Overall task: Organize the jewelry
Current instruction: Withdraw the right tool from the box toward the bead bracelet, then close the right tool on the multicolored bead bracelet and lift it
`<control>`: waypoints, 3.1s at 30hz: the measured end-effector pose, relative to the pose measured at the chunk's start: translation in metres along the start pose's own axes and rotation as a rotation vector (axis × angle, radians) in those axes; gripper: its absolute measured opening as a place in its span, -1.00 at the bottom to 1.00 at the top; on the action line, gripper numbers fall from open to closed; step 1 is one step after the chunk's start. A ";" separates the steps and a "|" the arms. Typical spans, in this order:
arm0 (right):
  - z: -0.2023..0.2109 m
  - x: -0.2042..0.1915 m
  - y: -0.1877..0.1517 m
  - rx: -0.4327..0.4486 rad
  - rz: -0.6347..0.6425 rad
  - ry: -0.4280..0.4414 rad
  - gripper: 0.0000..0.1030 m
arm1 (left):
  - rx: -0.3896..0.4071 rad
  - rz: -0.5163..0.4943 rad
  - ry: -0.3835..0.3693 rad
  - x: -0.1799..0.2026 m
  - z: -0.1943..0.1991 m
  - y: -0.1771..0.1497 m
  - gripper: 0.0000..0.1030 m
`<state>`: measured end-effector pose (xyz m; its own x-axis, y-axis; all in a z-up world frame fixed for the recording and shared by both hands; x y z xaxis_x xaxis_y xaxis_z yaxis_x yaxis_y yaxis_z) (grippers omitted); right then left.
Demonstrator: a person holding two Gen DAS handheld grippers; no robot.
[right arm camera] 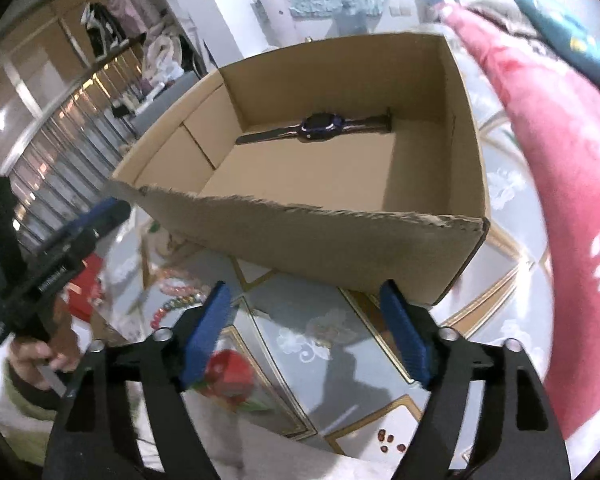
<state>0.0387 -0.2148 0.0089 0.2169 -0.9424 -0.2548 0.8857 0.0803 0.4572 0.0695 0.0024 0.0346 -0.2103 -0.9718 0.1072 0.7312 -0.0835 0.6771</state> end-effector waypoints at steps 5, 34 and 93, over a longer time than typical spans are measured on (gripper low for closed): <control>0.012 -0.024 -0.005 0.065 0.105 -0.134 0.84 | 0.002 0.020 0.011 -0.008 0.008 -0.008 -0.16; 0.025 -0.048 -0.012 0.206 0.215 -0.114 0.84 | -0.052 0.023 0.042 -0.020 0.011 -0.042 -0.16; -0.015 -0.075 -0.016 -0.047 0.073 0.203 -0.87 | -0.119 -0.185 -0.082 0.027 0.018 -0.059 -0.83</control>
<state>0.0147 -0.1406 0.0076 0.3553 -0.8492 -0.3906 0.8815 0.1655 0.4421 0.0092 -0.0148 0.0111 -0.3963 -0.9167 0.0507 0.7453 -0.2890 0.6008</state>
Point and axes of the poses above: each gripper's, at about its wrist camera, not at the fingertips, and z roughly against the way its jaws point, x to its right, y to its top, the point moved 3 cm from there along -z, roughly the way its jaws point, and after that the axes turned 7 degrees about -x, right-handed, at the moved point
